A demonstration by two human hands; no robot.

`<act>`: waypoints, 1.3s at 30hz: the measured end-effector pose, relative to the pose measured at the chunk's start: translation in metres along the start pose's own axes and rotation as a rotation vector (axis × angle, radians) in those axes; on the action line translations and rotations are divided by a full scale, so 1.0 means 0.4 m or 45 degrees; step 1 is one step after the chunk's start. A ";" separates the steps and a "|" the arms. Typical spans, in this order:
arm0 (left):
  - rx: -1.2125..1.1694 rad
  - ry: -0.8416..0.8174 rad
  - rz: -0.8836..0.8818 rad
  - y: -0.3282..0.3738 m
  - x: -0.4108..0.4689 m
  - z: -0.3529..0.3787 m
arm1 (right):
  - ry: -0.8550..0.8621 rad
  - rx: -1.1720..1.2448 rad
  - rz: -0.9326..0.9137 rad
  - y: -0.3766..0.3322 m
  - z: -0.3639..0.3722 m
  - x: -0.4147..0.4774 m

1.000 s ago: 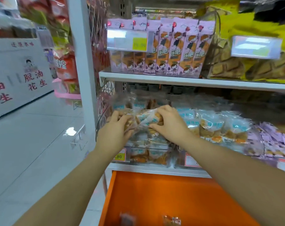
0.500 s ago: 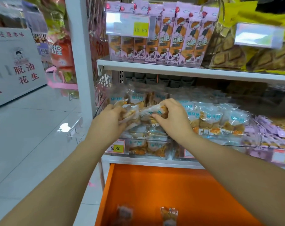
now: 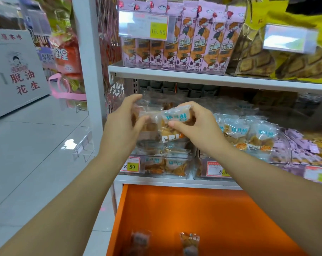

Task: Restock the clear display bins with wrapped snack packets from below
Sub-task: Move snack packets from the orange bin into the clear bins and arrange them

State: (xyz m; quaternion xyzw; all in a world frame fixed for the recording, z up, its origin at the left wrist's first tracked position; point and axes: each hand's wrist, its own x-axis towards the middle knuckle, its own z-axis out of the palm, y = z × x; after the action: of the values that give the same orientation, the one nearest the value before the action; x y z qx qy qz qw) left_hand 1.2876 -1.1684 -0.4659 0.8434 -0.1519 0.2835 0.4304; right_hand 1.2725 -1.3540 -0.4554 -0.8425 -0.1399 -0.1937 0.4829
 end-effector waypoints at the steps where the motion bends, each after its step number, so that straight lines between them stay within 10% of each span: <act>1: -0.028 -0.066 0.008 0.004 -0.002 0.004 | -0.062 -0.037 -0.028 -0.009 -0.004 -0.002; 9: -0.629 -0.310 -0.194 0.014 0.005 0.034 | -0.441 -0.050 0.044 -0.033 -0.053 -0.030; 16: -1.464 -0.410 -0.524 0.060 -0.025 0.076 | -0.121 0.139 0.161 0.000 -0.083 -0.063; 23: -0.809 -0.586 -0.226 0.117 -0.086 0.137 | 0.022 -0.065 0.143 0.010 -0.113 -0.115; 31: -0.771 -0.825 -0.127 0.232 -0.101 0.221 | 0.016 -0.174 0.187 0.037 -0.227 -0.169; 39: -0.825 -0.626 -0.009 0.345 -0.127 0.319 | 0.347 0.095 0.411 0.085 -0.346 -0.203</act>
State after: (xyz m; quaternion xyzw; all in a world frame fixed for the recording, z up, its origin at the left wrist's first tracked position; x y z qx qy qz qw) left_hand 1.2227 -1.3517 -0.4683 0.7072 -0.3289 0.0094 0.6258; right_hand 1.1885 -1.4950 -0.4555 -0.8015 0.0565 -0.2207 0.5529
